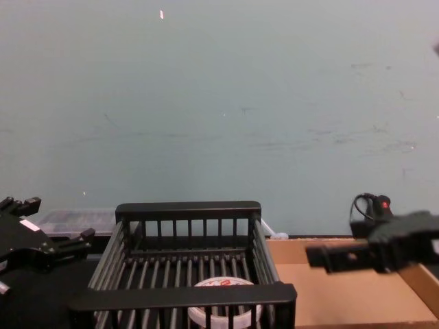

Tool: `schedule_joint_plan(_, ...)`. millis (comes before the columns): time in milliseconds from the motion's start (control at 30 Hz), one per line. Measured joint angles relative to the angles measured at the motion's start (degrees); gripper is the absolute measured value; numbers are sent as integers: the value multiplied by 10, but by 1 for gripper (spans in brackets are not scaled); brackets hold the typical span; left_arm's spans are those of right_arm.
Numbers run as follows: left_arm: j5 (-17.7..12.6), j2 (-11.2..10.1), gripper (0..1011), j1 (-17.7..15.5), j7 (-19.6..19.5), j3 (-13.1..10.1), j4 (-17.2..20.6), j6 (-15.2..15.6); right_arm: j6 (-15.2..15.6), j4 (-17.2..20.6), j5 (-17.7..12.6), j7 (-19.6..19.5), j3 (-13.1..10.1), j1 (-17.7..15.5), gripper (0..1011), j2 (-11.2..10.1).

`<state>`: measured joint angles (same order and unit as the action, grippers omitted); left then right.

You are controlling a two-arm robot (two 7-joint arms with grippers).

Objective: Pick up the white tape and place it into the black box , Pick up the silver tape and place it into the brown box.

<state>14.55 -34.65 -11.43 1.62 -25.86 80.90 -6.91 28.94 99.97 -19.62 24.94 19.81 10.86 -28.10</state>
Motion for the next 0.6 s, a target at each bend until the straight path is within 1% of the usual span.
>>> schedule_joint_plan(33,0,0,1001,0,0,0,0,0,1,5,-3,1,-1,-5,1003,-5)
schedule_joint_plan(67,0,0,1001,0,0,0,0,0,3,17,-8,3,-4,-17,1003,-14)
schedule_joint_plan(267,0,0,1001,0,0,0,0,0,9,44,-21,7,-5,-47,1002,-37)
schedule_joint_plan(400,0,0,1001,0,0,0,0,0,11,59,-26,11,5,-62,1003,-51)
schedule_joint_plan(600,0,0,1001,0,0,0,0,0,14,65,-27,15,20,-69,1002,-64)
